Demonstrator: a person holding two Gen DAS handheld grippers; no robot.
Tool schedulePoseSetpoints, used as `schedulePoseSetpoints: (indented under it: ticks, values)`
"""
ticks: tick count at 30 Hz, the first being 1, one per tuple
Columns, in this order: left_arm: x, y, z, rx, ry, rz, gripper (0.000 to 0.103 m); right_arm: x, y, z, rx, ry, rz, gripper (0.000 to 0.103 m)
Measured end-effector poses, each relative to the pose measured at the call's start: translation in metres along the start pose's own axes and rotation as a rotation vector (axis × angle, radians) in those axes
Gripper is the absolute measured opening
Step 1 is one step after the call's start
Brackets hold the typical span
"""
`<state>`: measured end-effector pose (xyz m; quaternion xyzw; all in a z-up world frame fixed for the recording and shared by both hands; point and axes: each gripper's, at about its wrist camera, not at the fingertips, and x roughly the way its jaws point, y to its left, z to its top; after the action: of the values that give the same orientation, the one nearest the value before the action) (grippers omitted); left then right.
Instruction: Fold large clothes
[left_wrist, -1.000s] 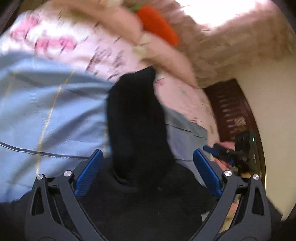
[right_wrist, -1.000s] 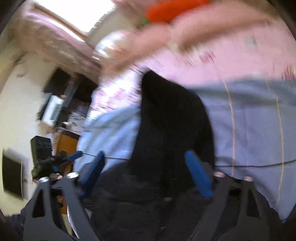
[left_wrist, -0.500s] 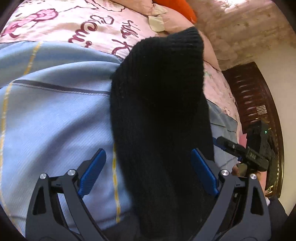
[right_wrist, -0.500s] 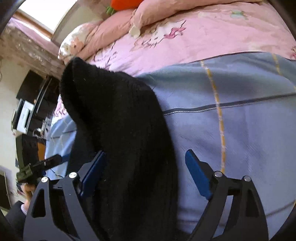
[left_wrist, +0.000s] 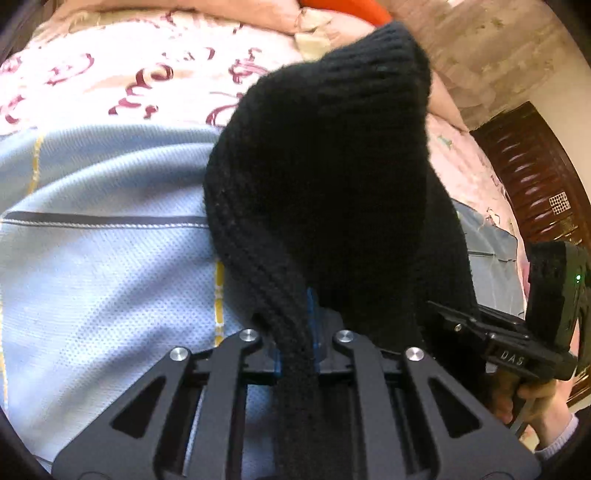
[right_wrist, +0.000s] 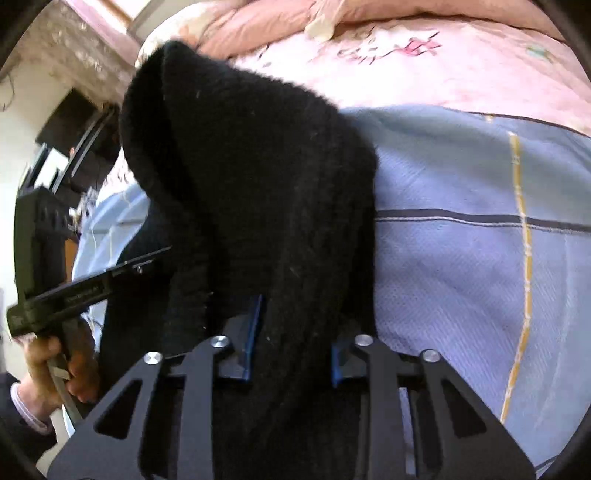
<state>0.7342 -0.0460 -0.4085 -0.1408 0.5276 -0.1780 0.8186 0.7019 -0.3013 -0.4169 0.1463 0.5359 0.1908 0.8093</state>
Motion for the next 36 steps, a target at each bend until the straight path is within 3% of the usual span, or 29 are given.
schedulePoseSetpoints:
  ticks: [6,12,15,18,22,24,27,29,30,31,32,33,36]
  values:
    - [-0.041,-0.005,-0.002,-0.021,-0.105,-0.063,0.008,-0.043,0.023,-0.013,-0.088,-0.106,-0.026,0.015]
    - [-0.141,-0.061,-0.047,0.215,-0.271,-0.075,0.008,-0.142,0.061,-0.065,-0.162,-0.234,0.085,0.014]
    - [-0.190,-0.083,-0.093,0.294,-0.296,-0.140,0.008,-0.183,0.067,-0.113,-0.116,-0.256,0.159,0.014]
    - [-0.219,-0.097,-0.154,0.318,-0.244,-0.183,0.008,-0.207,0.070,-0.186,-0.030,-0.222,0.209,0.014]
    - [-0.230,-0.101,-0.251,0.363,-0.156,-0.195,0.009,-0.211,0.073,-0.295,0.126,-0.207,0.158,0.012]
    - [-0.222,-0.095,-0.292,0.364,-0.126,-0.172,0.011,-0.191,0.069,-0.353,0.212,-0.163,0.078,0.012]
    - [-0.196,-0.077,-0.346,0.366,-0.037,-0.058,0.029,-0.175,0.065,-0.394,0.347,-0.117,-0.031,0.016]
    - [-0.196,-0.075,-0.360,0.399,-0.057,-0.008,0.037,-0.181,0.065,-0.406,0.452,-0.132,-0.030,0.027]
    - [-0.197,-0.075,-0.361,0.412,-0.064,0.010,0.046,-0.188,0.067,-0.408,0.487,-0.138,-0.035,0.052]
    - [-0.199,-0.075,-0.361,0.415,-0.066,0.041,0.064,-0.194,0.070,-0.407,0.500,-0.134,-0.042,0.073]
    - [-0.203,-0.074,-0.357,0.409,-0.069,0.047,0.077,-0.205,0.077,-0.403,0.488,-0.124,-0.073,0.078]
    - [-0.210,-0.075,-0.356,0.406,-0.084,0.065,0.096,-0.212,0.083,-0.398,0.470,-0.117,-0.115,0.080]
    - [-0.247,-0.081,-0.352,0.474,-0.168,0.170,0.099,-0.236,0.100,-0.380,0.347,-0.095,-0.203,0.080]
